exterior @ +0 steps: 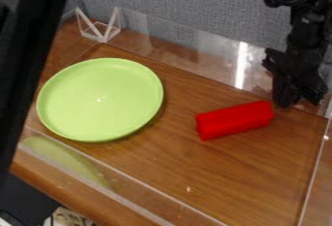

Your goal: Put the carrot on the right side

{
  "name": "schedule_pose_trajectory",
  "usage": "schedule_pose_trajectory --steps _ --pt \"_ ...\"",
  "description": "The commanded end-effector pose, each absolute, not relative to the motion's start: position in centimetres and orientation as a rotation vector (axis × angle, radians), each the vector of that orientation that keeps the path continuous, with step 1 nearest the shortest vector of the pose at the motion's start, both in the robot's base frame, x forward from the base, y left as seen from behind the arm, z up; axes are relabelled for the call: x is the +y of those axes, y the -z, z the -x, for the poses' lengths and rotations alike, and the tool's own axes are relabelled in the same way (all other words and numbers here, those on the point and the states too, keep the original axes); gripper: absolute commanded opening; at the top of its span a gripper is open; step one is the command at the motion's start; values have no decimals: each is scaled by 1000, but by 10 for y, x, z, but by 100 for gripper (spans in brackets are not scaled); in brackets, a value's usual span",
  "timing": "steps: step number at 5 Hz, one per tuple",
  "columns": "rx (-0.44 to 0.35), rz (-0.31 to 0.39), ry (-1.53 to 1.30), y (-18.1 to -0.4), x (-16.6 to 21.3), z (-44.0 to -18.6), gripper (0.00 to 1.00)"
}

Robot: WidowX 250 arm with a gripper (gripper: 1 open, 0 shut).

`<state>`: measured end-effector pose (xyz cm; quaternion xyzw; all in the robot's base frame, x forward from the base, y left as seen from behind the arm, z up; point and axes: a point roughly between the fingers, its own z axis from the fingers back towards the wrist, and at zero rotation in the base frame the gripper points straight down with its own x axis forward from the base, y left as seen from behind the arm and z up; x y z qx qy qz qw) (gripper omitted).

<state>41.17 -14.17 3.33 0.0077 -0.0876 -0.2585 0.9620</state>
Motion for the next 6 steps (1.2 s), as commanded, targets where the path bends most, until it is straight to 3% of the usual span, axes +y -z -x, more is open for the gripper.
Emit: schedule_pose_trajectory --steps 1,6 --pt "-220 -7 472 -37 -157 -422 0" --pt "-138 -23 391 -16 -151 -428 0"
